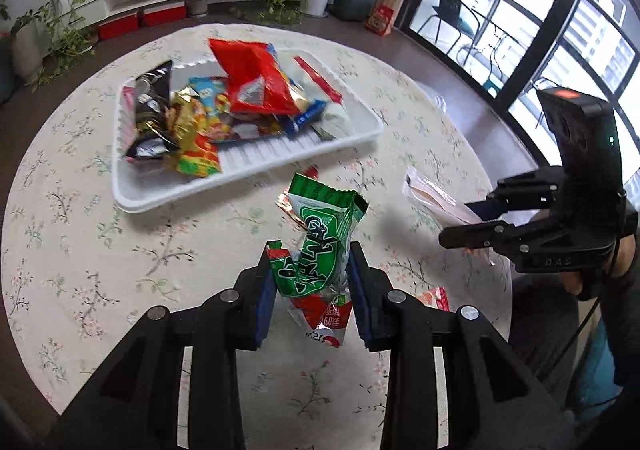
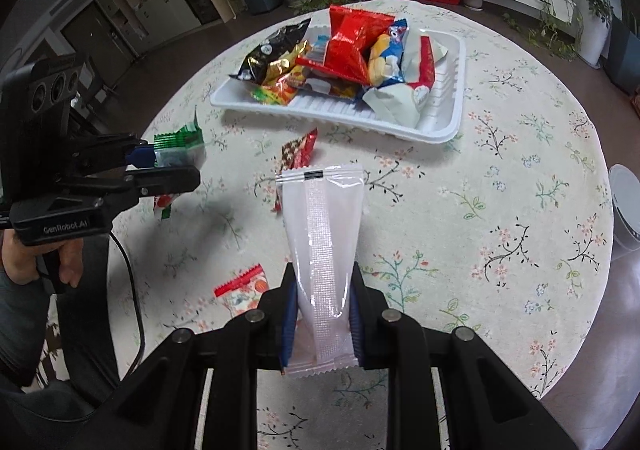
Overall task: Organize snacks
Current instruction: 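Carry the green bag and pink bar with both tools into the tray, then lower both packets into the tray and open both tools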
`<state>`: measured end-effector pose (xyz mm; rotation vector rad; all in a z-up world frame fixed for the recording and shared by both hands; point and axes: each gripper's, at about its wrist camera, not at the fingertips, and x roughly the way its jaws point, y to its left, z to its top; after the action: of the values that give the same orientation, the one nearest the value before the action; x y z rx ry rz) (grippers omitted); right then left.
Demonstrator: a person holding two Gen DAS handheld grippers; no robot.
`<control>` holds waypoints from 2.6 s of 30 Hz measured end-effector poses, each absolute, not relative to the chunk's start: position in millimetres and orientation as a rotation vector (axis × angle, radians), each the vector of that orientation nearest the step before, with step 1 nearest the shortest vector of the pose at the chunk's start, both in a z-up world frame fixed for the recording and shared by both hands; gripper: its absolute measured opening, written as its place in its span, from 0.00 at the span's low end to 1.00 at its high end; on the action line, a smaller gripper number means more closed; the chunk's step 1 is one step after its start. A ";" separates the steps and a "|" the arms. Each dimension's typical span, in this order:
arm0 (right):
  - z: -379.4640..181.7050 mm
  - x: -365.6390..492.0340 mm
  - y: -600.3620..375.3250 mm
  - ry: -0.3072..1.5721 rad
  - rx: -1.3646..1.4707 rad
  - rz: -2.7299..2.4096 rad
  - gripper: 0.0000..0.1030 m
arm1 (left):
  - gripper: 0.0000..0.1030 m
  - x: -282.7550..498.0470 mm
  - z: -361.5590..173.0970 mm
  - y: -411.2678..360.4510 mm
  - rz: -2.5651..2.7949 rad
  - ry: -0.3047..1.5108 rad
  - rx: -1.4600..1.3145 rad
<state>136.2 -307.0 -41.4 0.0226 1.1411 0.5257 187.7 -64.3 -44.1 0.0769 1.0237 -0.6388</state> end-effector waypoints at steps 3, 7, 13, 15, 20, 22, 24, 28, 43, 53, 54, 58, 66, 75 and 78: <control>-33.0 141.7 -305.7 1.127 0.059 0.529 0.24 | 0.30 196.7 -35.1 -54.4 -0.628 1.003 0.045; -22.8 150.2 -301.6 1.107 0.100 0.532 0.24 | 0.30 212.5 -22.4 -42.0 -0.614 0.979 0.001; -1.8 172.8 -294.1 1.061 0.145 0.516 0.24 | 0.30 235.5 -3.8 -31.2 -0.597 0.947 -0.030; 5.9 183.1 -291.6 1.045 0.160 0.501 0.24 | 0.30 245.9 1.6 -30.4 -0.597 0.939 -0.039; 28.0 213.6 -294.9 0.995 0.221 0.415 0.24 | 0.30 280.6 11.6 -30.6 -0.573 0.929 -0.079; 34.9 230.5 -295.4 0.981 0.249 0.374 0.24 | 0.30 293.8 12.1 -35.2 -0.562 0.933 -0.078; 37.4 245.0 -293.7 0.976 0.265 0.347 0.24 | 0.30 308.2 9.4 -41.3 -0.538 0.936 -0.069; 31.5 275.5 -285.4 0.984 0.269 0.301 0.24 | 0.30 335.7 -5.1 -52.3 -0.510 0.951 -0.055; -30.5 320.3 -295.9 1.089 0.246 0.190 0.24 | 0.32 391.9 -65.1 -77.4 -0.473 1.014 -0.015; -43.0 331.5 -285.5 1.112 0.215 0.178 0.24 | 0.33 398.0 -79.6 -80.4 -0.472 1.024 0.002; -44.4 331.4 -285.5 1.112 0.216 0.177 0.24 | 0.33 398.4 -79.7 -80.8 -0.472 1.024 0.000; -45.1 333.7 -284.2 1.107 0.208 0.170 0.26 | 0.36 399.0 -81.2 -85.6 -0.470 1.021 0.009; -49.0 334.2 -284.3 1.106 0.221 0.164 0.33 | 0.55 396.7 -79.9 -89.1 -0.487 0.991 0.003; -42.9 329.2 -283.8 1.086 0.215 0.155 0.47 | 0.62 392.6 -81.5 -84.0 -0.478 0.970 0.004; -40.5 327.1 -284.4 1.080 0.213 0.151 0.48 | 0.64 389.8 -81.0 -83.2 -0.473 0.960 0.009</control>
<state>327.1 -284.4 -40.5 0.2134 1.0795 0.1512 389.8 -83.2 -81.0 0.0085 0.9604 -0.4730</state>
